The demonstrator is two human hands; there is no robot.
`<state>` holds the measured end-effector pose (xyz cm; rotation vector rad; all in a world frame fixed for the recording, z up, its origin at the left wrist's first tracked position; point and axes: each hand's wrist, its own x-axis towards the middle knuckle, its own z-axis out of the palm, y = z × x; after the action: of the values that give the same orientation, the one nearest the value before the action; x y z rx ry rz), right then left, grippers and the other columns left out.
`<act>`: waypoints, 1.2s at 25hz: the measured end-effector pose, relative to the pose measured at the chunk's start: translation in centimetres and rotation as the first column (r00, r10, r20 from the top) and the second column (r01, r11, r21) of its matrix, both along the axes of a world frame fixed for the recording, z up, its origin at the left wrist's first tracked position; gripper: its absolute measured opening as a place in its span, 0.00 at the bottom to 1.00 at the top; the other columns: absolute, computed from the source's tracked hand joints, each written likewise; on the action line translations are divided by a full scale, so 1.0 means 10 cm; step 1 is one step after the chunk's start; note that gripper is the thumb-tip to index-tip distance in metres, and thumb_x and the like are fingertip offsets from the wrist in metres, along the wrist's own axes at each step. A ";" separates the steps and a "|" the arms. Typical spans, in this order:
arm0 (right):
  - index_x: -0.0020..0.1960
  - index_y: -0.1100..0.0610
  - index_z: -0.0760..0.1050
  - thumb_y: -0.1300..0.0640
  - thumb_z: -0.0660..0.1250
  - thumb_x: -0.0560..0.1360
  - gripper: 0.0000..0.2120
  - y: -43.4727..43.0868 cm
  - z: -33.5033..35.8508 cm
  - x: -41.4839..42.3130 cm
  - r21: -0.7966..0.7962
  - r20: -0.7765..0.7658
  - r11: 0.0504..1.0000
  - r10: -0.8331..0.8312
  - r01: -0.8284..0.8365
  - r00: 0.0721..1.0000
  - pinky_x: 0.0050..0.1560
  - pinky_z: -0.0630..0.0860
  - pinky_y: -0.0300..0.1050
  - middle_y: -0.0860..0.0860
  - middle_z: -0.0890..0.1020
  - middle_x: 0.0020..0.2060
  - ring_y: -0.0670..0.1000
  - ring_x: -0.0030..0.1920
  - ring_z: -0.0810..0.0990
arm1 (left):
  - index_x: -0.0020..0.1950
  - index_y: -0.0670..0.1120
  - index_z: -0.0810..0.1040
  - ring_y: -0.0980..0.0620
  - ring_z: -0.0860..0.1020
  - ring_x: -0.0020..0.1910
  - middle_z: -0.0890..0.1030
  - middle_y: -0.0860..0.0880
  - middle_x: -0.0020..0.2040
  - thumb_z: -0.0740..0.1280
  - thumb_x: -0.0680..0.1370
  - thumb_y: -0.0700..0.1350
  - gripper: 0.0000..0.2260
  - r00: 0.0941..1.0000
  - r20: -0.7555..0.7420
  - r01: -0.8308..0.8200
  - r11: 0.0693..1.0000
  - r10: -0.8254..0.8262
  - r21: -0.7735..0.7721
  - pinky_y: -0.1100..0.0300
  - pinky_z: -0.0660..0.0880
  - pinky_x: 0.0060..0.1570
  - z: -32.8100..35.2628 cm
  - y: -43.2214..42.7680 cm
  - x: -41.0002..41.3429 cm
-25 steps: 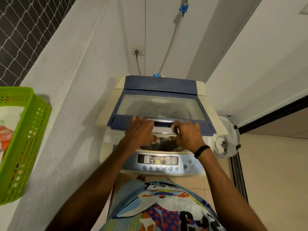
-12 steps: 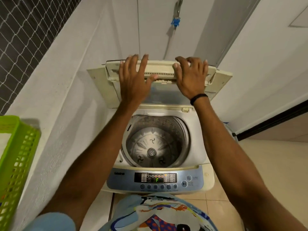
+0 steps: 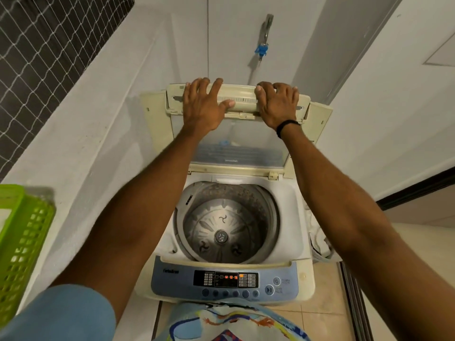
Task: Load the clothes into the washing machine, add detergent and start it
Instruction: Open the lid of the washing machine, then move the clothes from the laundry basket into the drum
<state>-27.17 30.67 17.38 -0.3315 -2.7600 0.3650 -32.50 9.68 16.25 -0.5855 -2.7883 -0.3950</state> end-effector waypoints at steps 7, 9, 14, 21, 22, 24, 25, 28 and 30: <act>0.69 0.47 0.69 0.41 0.44 0.81 0.25 -0.08 -0.07 0.14 0.031 -0.066 0.999 -0.036 0.038 0.997 0.75 0.49 0.59 0.57 0.71 0.67 0.58 0.71 0.64 | 0.76 0.53 0.60 0.42 0.60 0.75 0.66 0.44 0.74 0.54 0.77 0.67 0.31 1.000 -0.012 0.000 1.000 0.000 -0.004 0.44 0.52 0.76 0.02 -0.04 0.16; 0.73 0.47 0.65 0.40 0.43 0.81 0.26 -0.13 -0.09 0.20 0.012 -0.061 0.998 -0.068 0.069 0.996 0.76 0.47 0.60 0.58 0.66 0.72 0.59 0.75 0.59 | 0.77 0.53 0.58 0.42 0.59 0.76 0.65 0.44 0.75 0.53 0.78 0.67 0.31 1.000 -0.012 0.000 1.000 0.000 -0.008 0.43 0.51 0.76 0.02 -0.05 0.22; 0.79 0.49 0.51 0.37 0.46 0.80 0.31 -0.31 -0.21 0.52 0.015 -0.043 0.996 -0.093 0.093 0.995 0.75 0.43 0.66 0.57 0.52 0.79 0.60 0.79 0.46 | 0.80 0.53 0.48 0.43 0.47 0.80 0.51 0.44 0.81 0.52 0.79 0.66 0.33 0.998 0.051 -0.040 0.998 0.038 0.039 0.43 0.45 0.77 0.03 -0.03 0.44; 0.80 0.48 0.48 0.40 0.52 0.80 0.31 -0.38 -0.35 1.07 0.012 -0.075 0.997 -0.073 0.074 0.995 0.74 0.45 0.70 0.55 0.47 0.80 0.60 0.79 0.45 | 0.80 0.50 0.52 0.43 0.51 0.80 0.52 0.43 0.81 0.58 0.81 0.55 0.30 0.987 -0.106 -0.098 0.971 0.123 0.218 0.45 0.53 0.77 -0.16 0.18 1.03; 0.80 0.48 0.48 0.41 0.53 0.80 0.31 -0.37 -0.37 1.13 -0.007 -0.063 0.998 -0.067 0.067 0.996 0.74 0.46 0.69 0.56 0.47 0.79 0.60 0.79 0.45 | 0.80 0.50 0.52 0.44 0.51 0.79 0.53 0.43 0.80 0.58 0.81 0.55 0.30 0.987 -0.107 -0.097 0.970 0.124 0.225 0.45 0.52 0.77 -0.17 0.22 1.06; 0.79 0.50 0.52 0.43 0.56 0.80 0.31 -0.33 -0.43 1.28 -0.055 -0.048 0.995 -0.090 0.087 0.995 0.74 0.50 0.67 0.59 0.50 0.79 0.61 0.78 0.49 | 0.80 0.49 0.53 0.44 0.53 0.79 0.54 0.43 0.80 0.58 0.80 0.54 0.30 0.988 -0.092 -0.100 0.962 0.127 0.254 0.45 0.52 0.77 -0.20 0.33 1.15; 0.78 0.51 0.56 0.45 0.58 0.79 0.30 -0.29 -0.47 1.40 -0.075 -0.051 0.991 -0.119 0.115 0.992 0.73 0.53 0.65 0.61 0.53 0.78 0.62 0.77 0.52 | 0.80 0.49 0.55 0.44 0.54 0.79 0.55 0.43 0.80 0.58 0.80 0.53 0.29 0.990 -0.078 -0.094 0.955 0.120 0.283 0.46 0.52 0.77 -0.24 0.39 1.23; 0.73 0.57 0.67 0.49 0.61 0.79 0.24 -0.04 -0.76 1.90 -0.218 -0.046 0.949 -0.245 0.230 0.968 0.72 0.60 0.57 0.65 0.64 0.73 0.63 0.73 0.61 | 0.75 0.47 0.65 0.42 0.65 0.74 0.65 0.41 0.76 0.62 0.79 0.49 0.24 0.999 0.043 -0.037 0.909 0.021 0.414 0.47 0.63 0.71 -0.56 0.66 1.68; 0.67 0.59 0.73 0.52 0.61 0.78 0.20 0.19 -1.03 2.32 -0.332 0.041 0.885 -0.333 0.327 0.942 0.69 0.65 0.53 0.63 0.72 0.67 0.62 0.68 0.68 | 0.69 0.44 0.73 0.40 0.72 0.67 0.73 0.40 0.68 0.65 0.78 0.45 0.19 0.971 0.217 -0.017 0.885 -0.095 0.464 0.47 0.70 0.64 -0.84 0.88 2.12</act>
<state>-3.97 32.61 7.04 -0.8665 -2.5486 0.7420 -11.28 18.52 7.88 -0.5041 -2.7400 -1.1709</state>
